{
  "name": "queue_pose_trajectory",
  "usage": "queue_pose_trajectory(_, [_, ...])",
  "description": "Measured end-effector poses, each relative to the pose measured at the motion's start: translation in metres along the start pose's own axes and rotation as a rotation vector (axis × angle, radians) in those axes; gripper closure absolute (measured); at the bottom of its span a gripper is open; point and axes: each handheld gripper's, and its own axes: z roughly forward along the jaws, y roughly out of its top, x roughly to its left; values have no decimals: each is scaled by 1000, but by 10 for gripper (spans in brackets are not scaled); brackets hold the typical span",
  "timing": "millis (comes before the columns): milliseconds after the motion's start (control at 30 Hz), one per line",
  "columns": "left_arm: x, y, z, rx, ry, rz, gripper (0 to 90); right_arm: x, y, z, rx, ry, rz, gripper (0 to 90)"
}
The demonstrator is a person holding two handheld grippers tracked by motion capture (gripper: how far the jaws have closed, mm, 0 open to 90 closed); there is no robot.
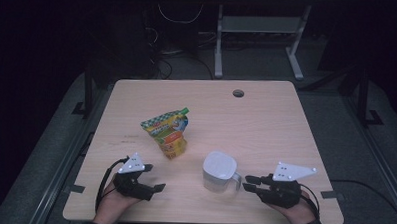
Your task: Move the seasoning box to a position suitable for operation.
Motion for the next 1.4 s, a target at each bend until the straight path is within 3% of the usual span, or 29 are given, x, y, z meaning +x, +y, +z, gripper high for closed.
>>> queue_pose_trajectory(33, [0, 0, 0, 0, 0, 0, 154, 0, 0, 0, 0, 0, 0, 778])
queue_pose_trajectory(67, [0, 0, 0, 0, 0, 0, 154, 4, 0, 4, 22, 29, -21, 866])
queue_pose_trajectory(100, [-1, 0, 0, -1, 0, 0, 154, 5, 0, 6, 26, 40, -24, 883])
queue_pose_trajectory(400, [0, 0, 2, 4, -8, 4, 154, 14, 2, 29, 79, 63, -60, 894])
queue_pose_trajectory(700, [-1, 1, 5, 0, -18, 6, 154, 7, 0, 26, 69, 29, -50, 895])
queue_pose_trajectory(1067, [-2, 2, 6, 0, -29, 2, 154, -15, 4, 26, 63, -56, -46, 895])
queue_pose_trajectory(1400, [-4, 2, 7, 1, -34, 8, 154, -28, 6, 29, 55, -99, -26, 896])
